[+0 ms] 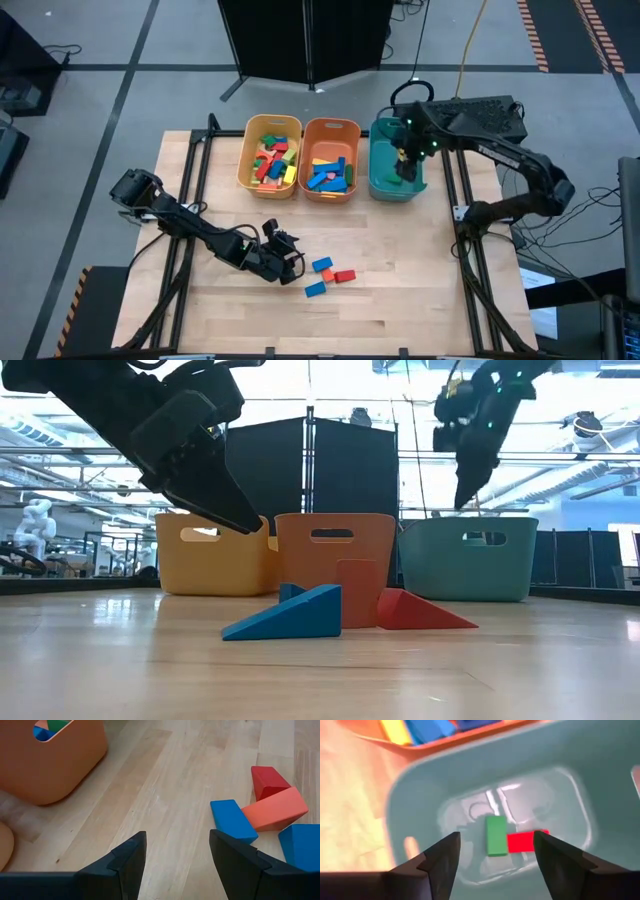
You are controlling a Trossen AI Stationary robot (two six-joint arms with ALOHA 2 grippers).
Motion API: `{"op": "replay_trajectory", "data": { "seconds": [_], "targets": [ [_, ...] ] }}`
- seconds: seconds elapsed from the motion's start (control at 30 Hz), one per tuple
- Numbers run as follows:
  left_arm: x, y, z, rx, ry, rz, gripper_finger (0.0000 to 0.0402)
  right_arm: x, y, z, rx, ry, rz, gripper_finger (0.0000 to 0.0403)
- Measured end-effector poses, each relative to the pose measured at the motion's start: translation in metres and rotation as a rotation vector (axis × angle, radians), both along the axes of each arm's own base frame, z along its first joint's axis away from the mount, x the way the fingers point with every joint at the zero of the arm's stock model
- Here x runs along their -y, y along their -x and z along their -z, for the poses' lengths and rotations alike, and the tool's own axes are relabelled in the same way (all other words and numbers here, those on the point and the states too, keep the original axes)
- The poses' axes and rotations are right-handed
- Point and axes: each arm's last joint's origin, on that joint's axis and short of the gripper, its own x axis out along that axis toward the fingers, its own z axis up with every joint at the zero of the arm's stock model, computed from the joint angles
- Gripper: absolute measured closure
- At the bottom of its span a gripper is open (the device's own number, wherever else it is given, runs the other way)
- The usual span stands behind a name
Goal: Sort blocks by size
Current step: Put the orange triangle block into the blue bin
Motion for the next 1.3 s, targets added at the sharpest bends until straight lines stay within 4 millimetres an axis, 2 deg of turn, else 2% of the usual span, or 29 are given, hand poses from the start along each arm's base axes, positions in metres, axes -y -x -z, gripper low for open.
{"op": "replay_trajectory", "data": {
  "seconds": [0.27,0.73,0.93,1.1,1.3],
  "targets": [
    [0.000,0.000,0.000,0.000,0.001,0.000,0.0183,-0.037,-0.014,-0.010,0.028,-0.008,-0.116,0.0165],
    [0.000,0.000,0.000,0.001,0.005,0.002,0.0183,-0.118,-0.060,-0.014,0.173,-0.040,-0.355,0.0165],
    [0.000,-0.001,-0.001,0.009,0.010,0.003,0.0183,-0.159,-0.090,0.002,0.204,-0.075,-0.470,0.0165],
    [0.001,-0.001,-0.001,0.015,0.014,0.004,0.0183,-0.190,-0.115,0.028,0.187,-0.088,-0.571,0.0165],
    [0.001,-0.001,-0.001,0.015,0.014,0.004,0.0183,-0.219,-0.138,0.057,0.193,-0.094,-0.650,0.0165]
  ]
}}
